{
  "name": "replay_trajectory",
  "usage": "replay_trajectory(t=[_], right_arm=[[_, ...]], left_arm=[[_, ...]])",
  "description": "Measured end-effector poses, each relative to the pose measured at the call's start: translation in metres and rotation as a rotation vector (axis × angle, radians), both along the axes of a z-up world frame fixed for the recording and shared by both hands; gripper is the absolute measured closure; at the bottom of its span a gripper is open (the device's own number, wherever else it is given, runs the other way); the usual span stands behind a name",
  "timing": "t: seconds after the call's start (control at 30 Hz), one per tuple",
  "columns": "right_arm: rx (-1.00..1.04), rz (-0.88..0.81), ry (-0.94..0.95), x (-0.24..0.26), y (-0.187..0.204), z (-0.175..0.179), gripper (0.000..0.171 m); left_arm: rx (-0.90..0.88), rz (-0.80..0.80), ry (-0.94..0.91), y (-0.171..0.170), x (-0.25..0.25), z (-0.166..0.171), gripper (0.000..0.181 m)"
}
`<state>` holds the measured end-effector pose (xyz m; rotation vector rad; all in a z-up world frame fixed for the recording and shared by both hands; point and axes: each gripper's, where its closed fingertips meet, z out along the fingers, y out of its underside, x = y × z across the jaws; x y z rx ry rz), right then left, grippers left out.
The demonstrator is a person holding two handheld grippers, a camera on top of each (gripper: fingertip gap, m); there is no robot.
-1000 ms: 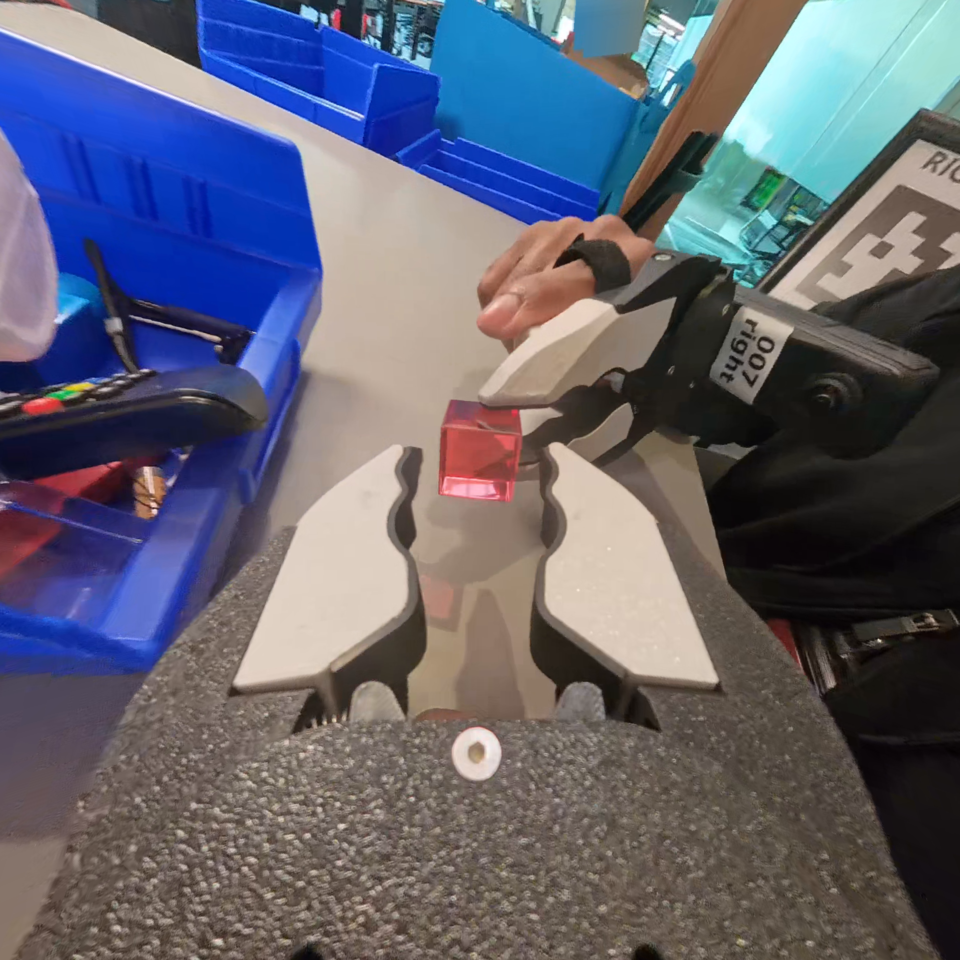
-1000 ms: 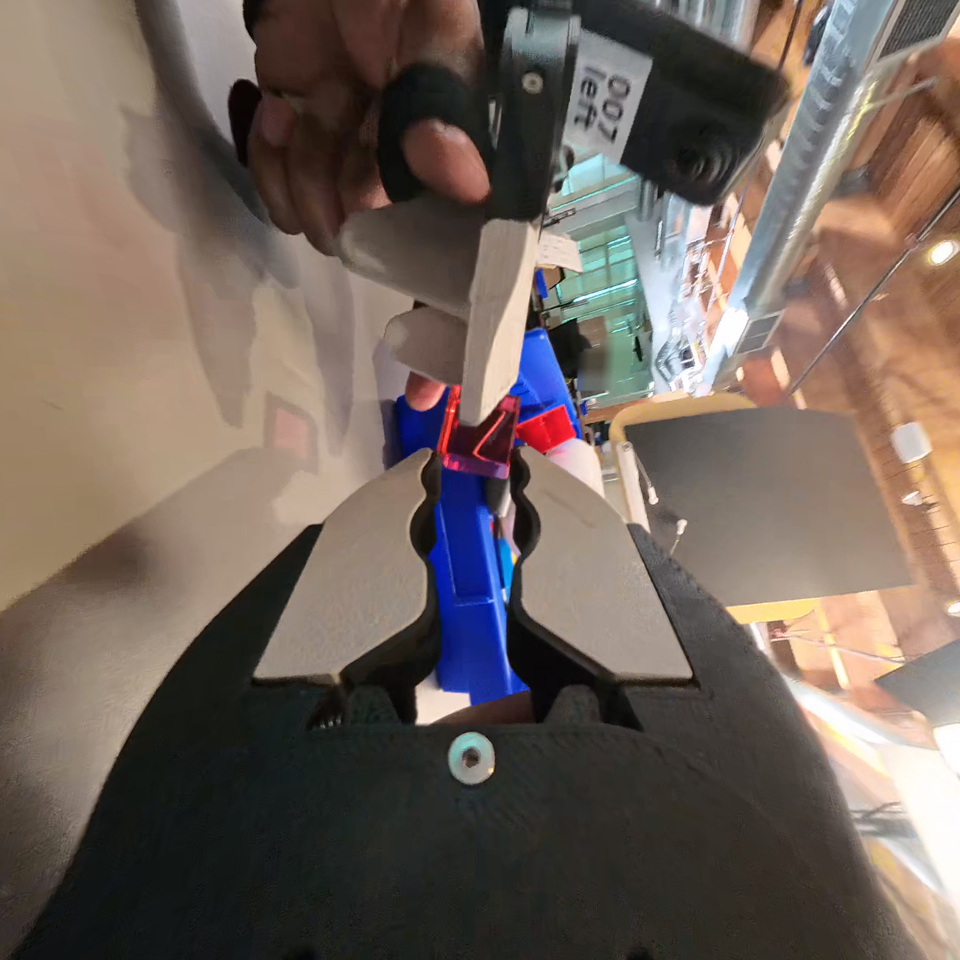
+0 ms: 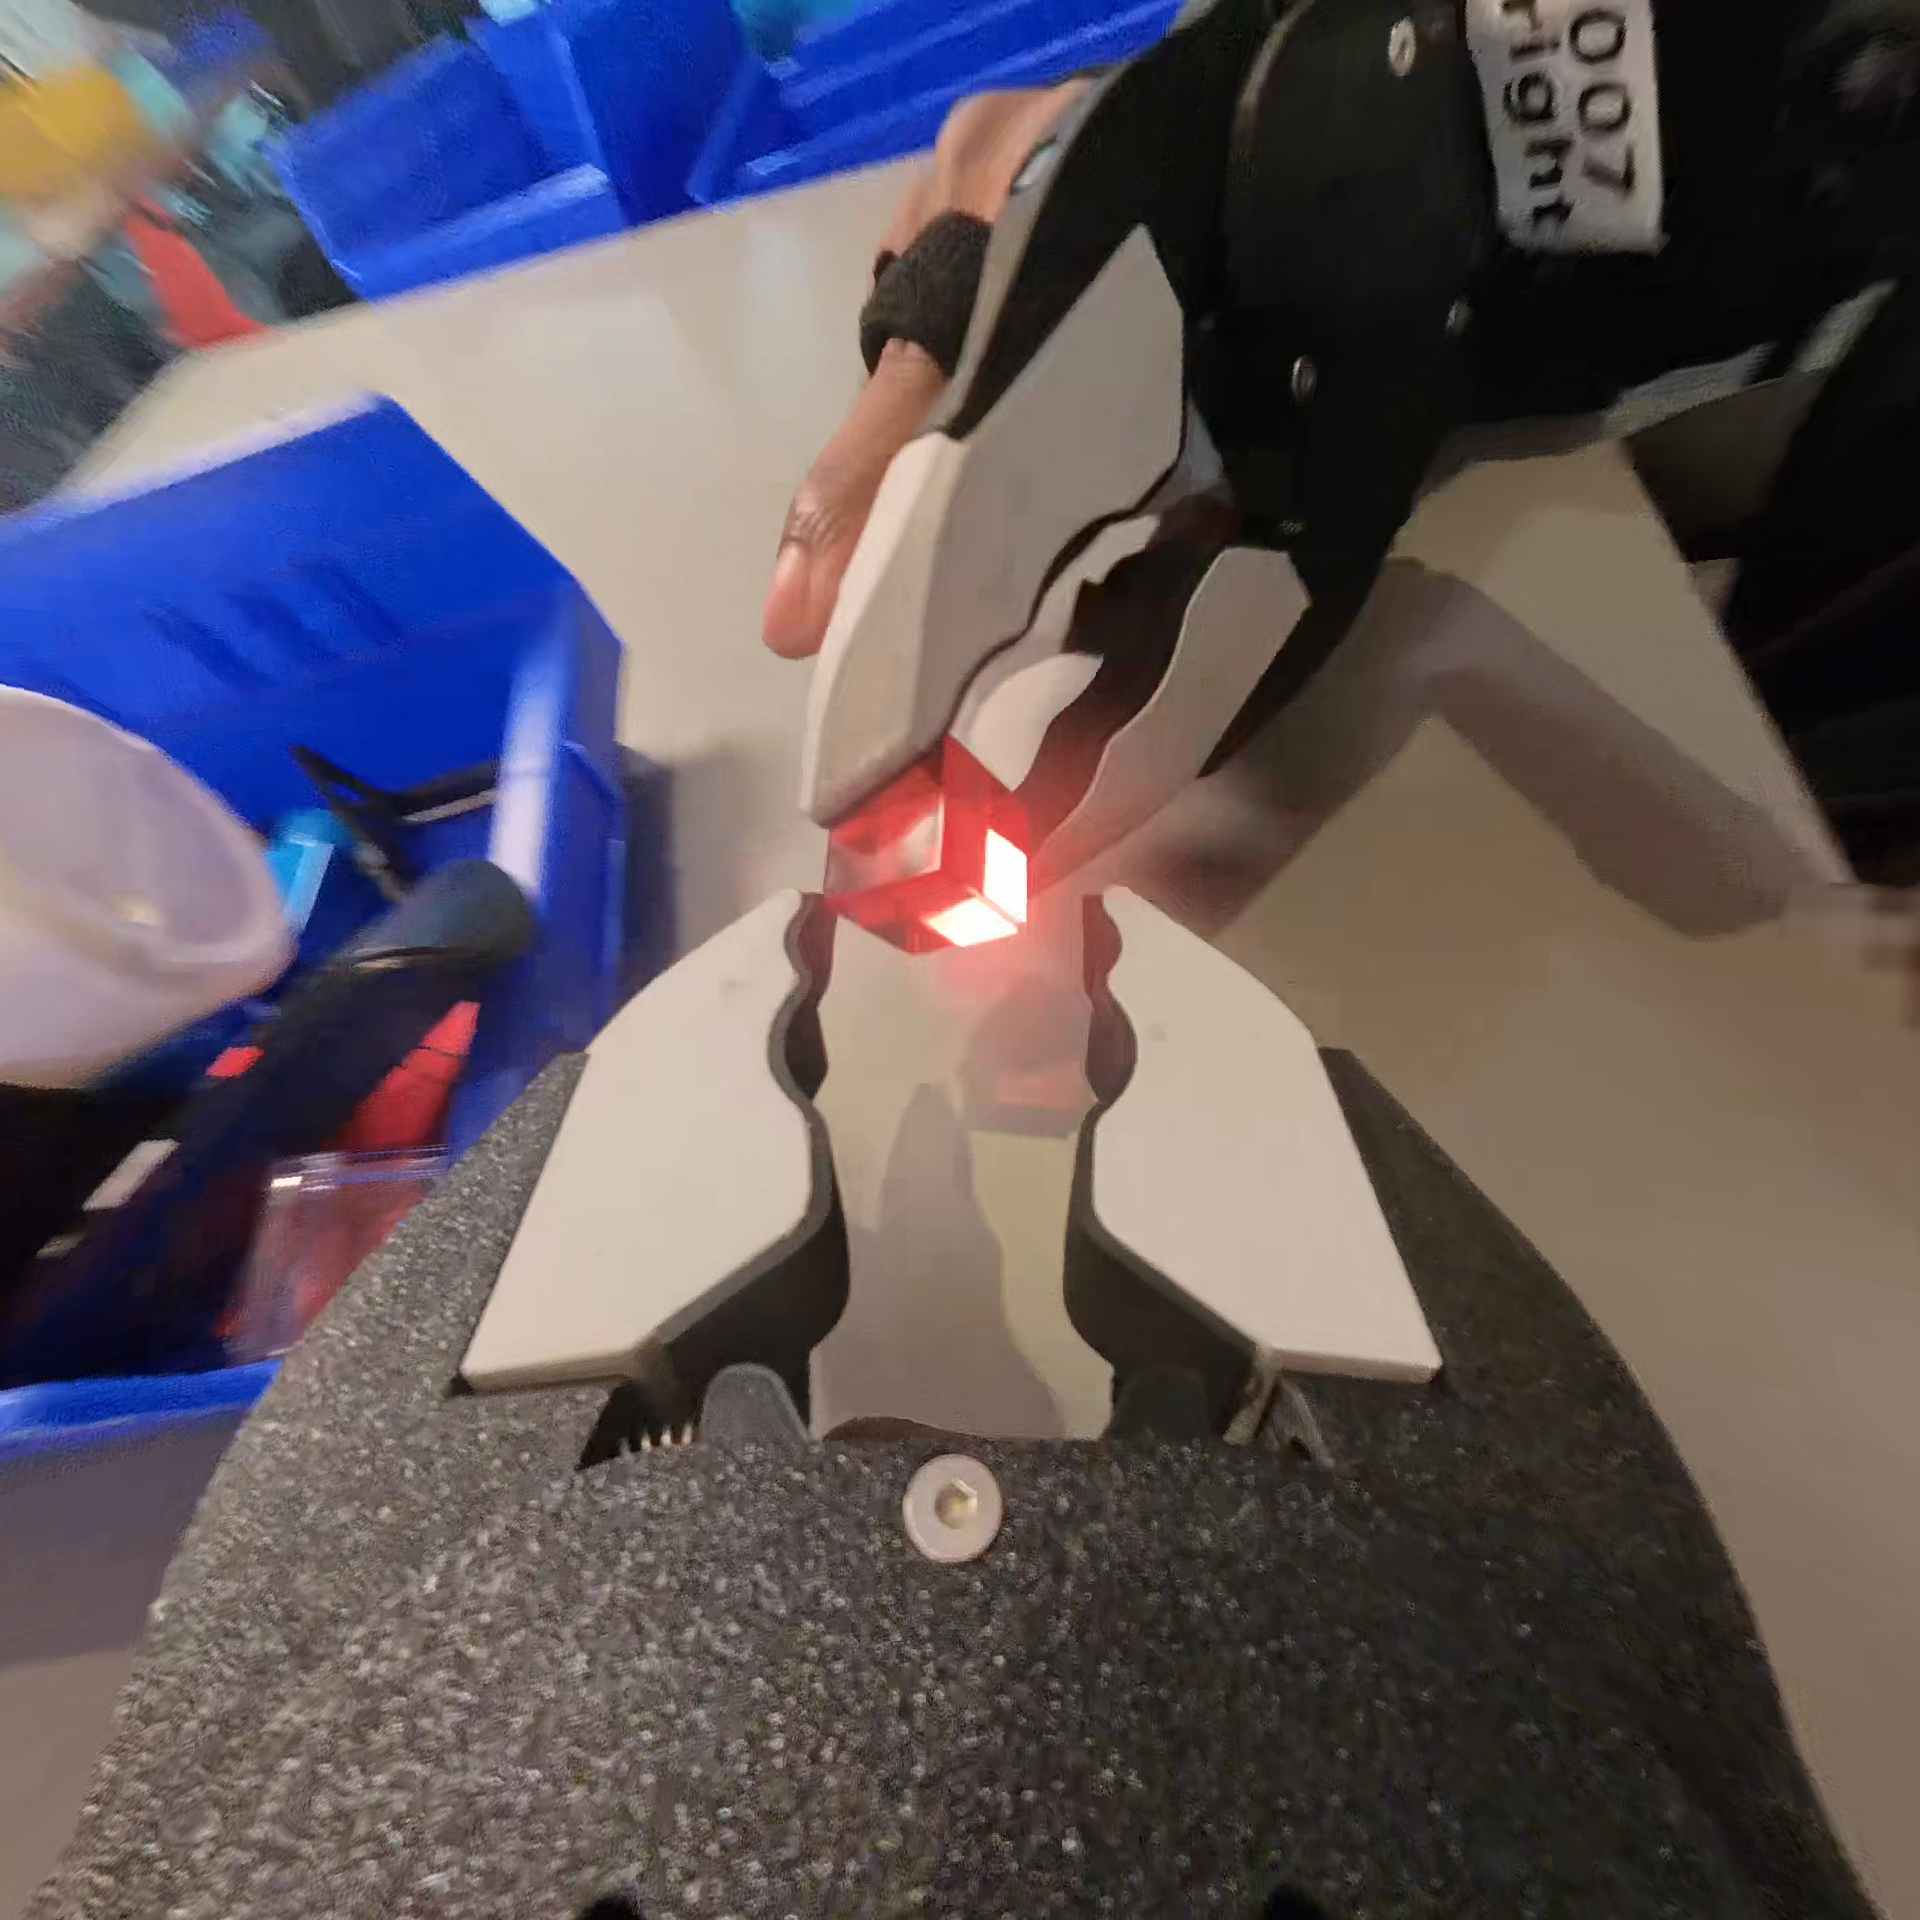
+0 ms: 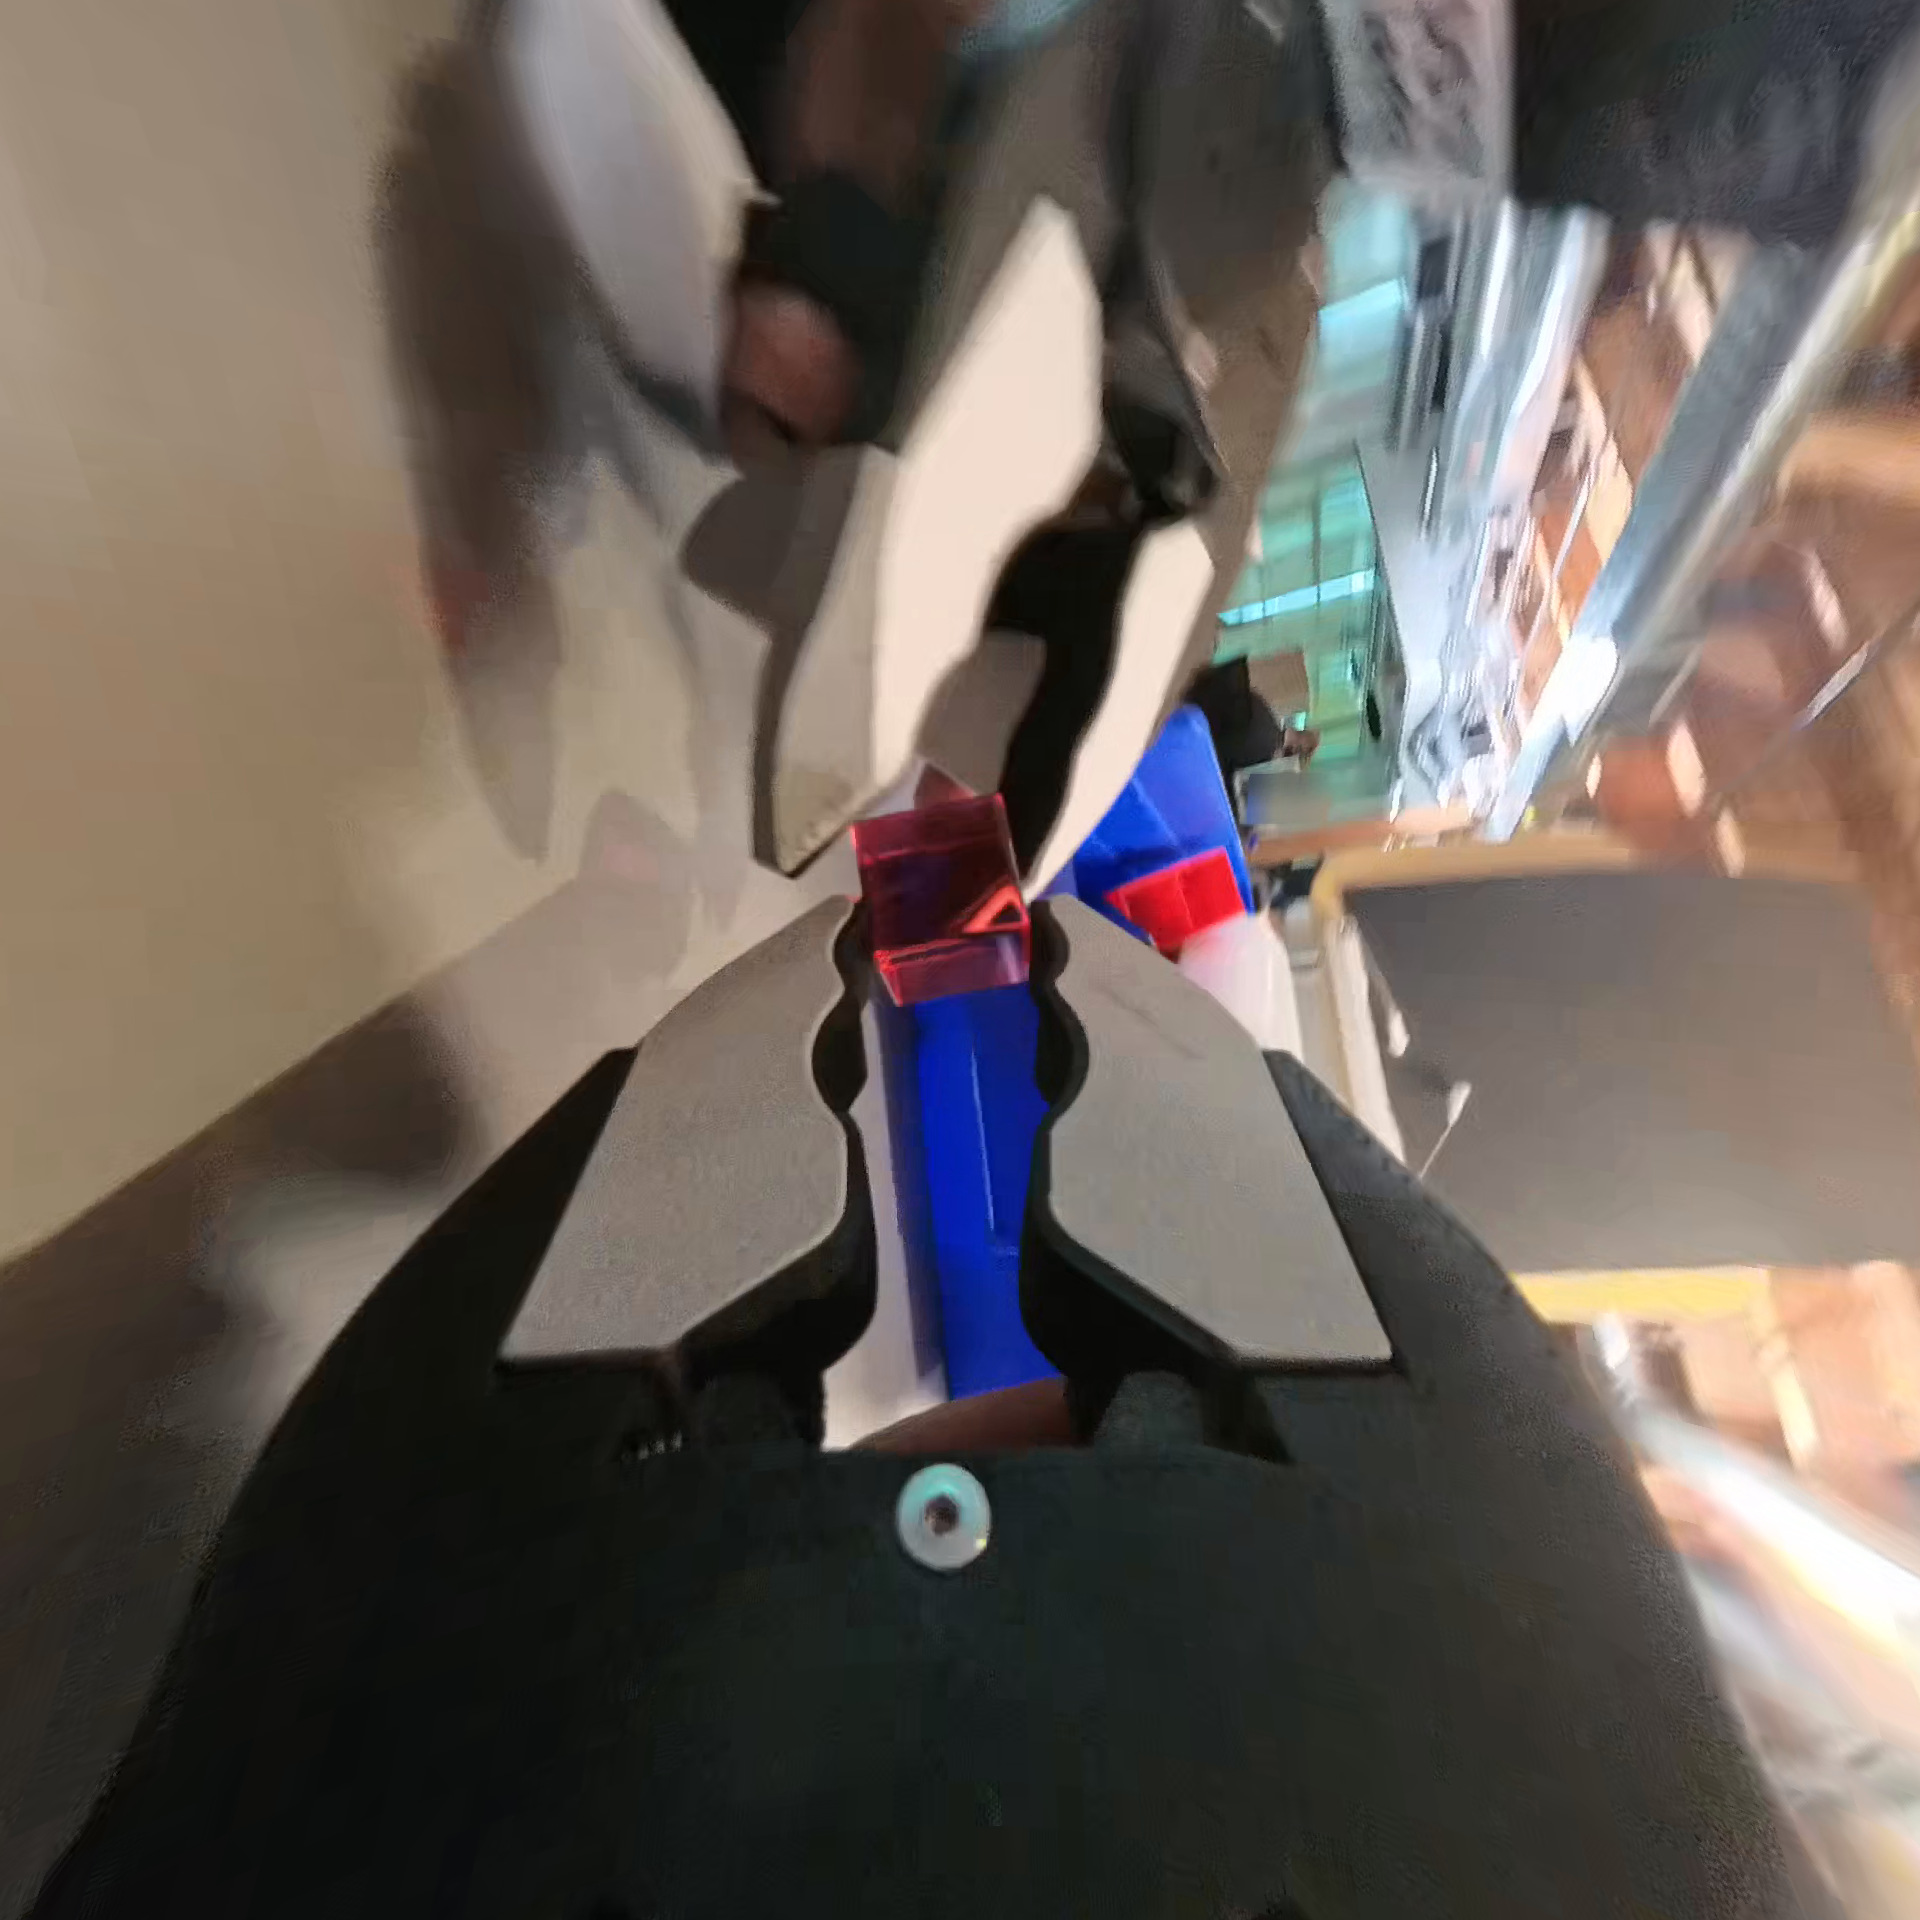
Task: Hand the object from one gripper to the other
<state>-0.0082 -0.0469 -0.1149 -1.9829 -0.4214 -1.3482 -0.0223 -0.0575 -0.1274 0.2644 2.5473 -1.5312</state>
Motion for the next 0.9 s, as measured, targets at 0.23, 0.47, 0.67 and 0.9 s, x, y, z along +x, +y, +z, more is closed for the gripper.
replay_trajectory(t=[0.23, 0.47, 0.67, 0.9], right_arm=[[0.386, -0.126, 0.622, 0.025, -0.02, 0.002, 0.143], [0.584, -0.004, 1.103, 0.008, -0.011, 0.004, 0.143], [0.569, 0.059, 1.238, -0.008, -0.001, 0.001, 0.143], [0.588, 0.079, 1.297, -0.01, 0.0, 0.003, 0.143]], left_arm=[[-0.084, 0.109, -0.514, -0.001, 0.027, 0.023, 0.131], [-0.016, 0.085, -0.944, -0.006, 0.027, 0.014, 0.121], [-0.089, 0.041, -0.942, -0.013, 0.012, 0.018, 0.132], [-0.111, 0.058, -0.887, -0.015, 0.009, 0.021, 0.148]])
